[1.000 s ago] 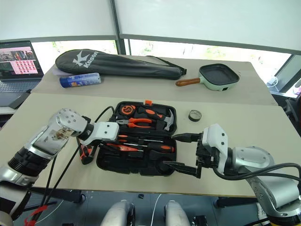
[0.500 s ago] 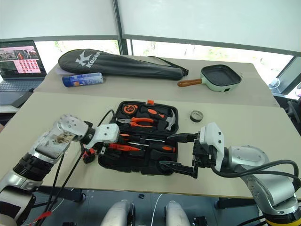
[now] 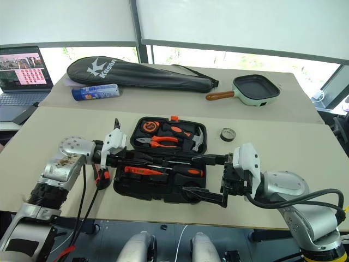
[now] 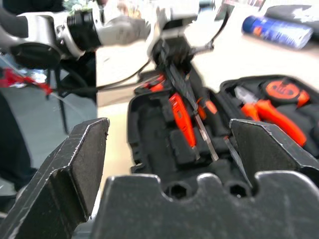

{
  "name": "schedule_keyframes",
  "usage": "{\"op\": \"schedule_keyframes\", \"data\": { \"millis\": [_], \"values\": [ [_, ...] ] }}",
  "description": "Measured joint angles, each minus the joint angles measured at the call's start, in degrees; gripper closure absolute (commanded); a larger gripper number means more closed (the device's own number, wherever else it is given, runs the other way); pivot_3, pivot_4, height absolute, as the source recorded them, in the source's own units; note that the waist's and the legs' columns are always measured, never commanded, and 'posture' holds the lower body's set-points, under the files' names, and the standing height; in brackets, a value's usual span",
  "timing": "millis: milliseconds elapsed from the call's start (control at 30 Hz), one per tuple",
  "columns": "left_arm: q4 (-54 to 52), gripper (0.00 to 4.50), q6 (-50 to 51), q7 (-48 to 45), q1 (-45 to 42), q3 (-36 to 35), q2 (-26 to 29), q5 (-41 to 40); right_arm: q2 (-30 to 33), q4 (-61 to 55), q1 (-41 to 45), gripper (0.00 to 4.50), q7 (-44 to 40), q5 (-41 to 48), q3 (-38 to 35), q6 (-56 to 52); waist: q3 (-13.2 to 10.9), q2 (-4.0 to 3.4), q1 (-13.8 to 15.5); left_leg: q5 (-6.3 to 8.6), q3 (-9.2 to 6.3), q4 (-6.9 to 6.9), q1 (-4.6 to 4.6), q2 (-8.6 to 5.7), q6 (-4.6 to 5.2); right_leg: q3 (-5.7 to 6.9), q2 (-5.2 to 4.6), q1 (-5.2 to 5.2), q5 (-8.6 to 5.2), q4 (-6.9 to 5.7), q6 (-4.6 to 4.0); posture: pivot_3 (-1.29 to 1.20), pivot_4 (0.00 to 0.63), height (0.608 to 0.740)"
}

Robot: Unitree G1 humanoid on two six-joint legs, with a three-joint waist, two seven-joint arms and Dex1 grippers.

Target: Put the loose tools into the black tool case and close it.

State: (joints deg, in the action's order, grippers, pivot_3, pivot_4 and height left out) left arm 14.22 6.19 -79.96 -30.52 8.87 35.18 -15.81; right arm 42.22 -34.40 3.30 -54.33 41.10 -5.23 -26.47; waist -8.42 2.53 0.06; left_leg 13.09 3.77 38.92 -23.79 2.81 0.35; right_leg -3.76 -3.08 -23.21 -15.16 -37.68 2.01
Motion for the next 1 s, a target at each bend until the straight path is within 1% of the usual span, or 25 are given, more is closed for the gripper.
{"op": "schedule_keyframes", "data": {
  "millis": [167, 400, 633, 700, 867, 933, 967, 1000],
  "values": [
    [3.1, 4.45, -5.5, 0.1, 1.8, 1.5, -1.7, 2.2, -0.3, 0.3, -0.4, 0.00, -0.1, -0.5, -0.1, 0.7, 0.0, 0.00, 0.0, 0.00, -0.01, 0.00, -0.01, 0.00, 0.00, 0.00, 0.00, 0.01, 0.01, 0.02, 0.00, 0.00, 0.150, 0.740],
    [4.3, 4.45, -10.9, 0.6, 1.9, 2.0, -2.0, 4.0, -1.0, 0.1, -1.9, 0.00, 0.6, -0.5, -0.1, 0.9, 0.0, -0.01, 0.0, 0.00, -0.02, 0.00, 0.02, 0.01, 0.00, 0.01, -0.01, 0.04, 0.01, 0.01, 0.00, 0.00, 0.150, 0.740],
    [5.1, 4.45, -14.1, 2.0, 2.4, 3.0, -2.2, 5.6, -1.2, 0.1, -1.9, 0.00, 0.9, -0.6, -0.1, 0.9, 0.1, -0.17, 0.0, 0.00, -0.01, -0.01, 0.16, 0.01, 0.00, 0.01, -0.01, 0.17, 0.00, 0.01, 0.00, 0.00, 0.150, 0.740],
    [5.2, 4.45, -14.7, 3.0, 2.7, 3.3, -2.4, 6.1, -1.4, 0.1, -1.9, 0.00, 1.0, -0.7, -0.1, 1.0, 0.2, -0.33, 0.1, 0.00, 0.00, -0.01, 0.26, 0.00, 0.00, 0.01, -0.03, 0.27, 0.00, 0.03, 0.00, 0.00, 0.150, 0.740],
    [4.0, 4.45, -13.4, 4.3, 3.6, 2.9, -2.9, 6.0, -2.4, 0.4, -1.9, 0.00, 0.9, -1.6, -0.1, 1.4, 0.3, -0.43, 0.1, 0.01, 0.01, -0.07, 0.62, 0.00, 0.00, 0.02, -0.03, 0.63, -0.01, 0.10, 0.01, 0.00, 0.150, 0.740],
    [3.6, 3.94, -13.2, 4.5, 4.4, 1.4, -2.9, 4.6, -2.9, 1.1, -1.9, 0.00, 0.7, -1.6, -0.1, 2.2, 0.3, -0.43, 0.0, 0.01, 0.00, -0.08, 0.61, 0.02, 0.00, 0.02, -0.03, 0.61, -0.01, 0.10, 0.01, 0.00, 0.150, 0.740],
    [2.7, 3.80, -11.2, 5.5, 5.6, -0.8, -3.4, 2.0, -3.4, 1.8, -2.3, 0.00, 0.2, -1.5, -0.6, 2.9, 0.3, -0.42, -0.1, 0.01, -0.01, -0.08, 0.53, 0.03, 0.00, 0.01, -0.03, 0.54, -0.01, 0.09, 0.01, 0.00, 0.150, 0.740],
    [1.2, 3.40, -9.6, 6.8, 6.9, -3.6, -3.7, -1.2, -3.6, 2.7, -3.0, 0.00, -0.7, -1.5, -1.4, 3.9, 0.2, -0.35, -0.2, 0.01, -0.08, -0.08, 0.40, 0.05, 0.00, 0.02, -0.03, 0.39, -0.01, 0.06, 0.01, 0.00, 0.150, 0.740]
  ]
}}
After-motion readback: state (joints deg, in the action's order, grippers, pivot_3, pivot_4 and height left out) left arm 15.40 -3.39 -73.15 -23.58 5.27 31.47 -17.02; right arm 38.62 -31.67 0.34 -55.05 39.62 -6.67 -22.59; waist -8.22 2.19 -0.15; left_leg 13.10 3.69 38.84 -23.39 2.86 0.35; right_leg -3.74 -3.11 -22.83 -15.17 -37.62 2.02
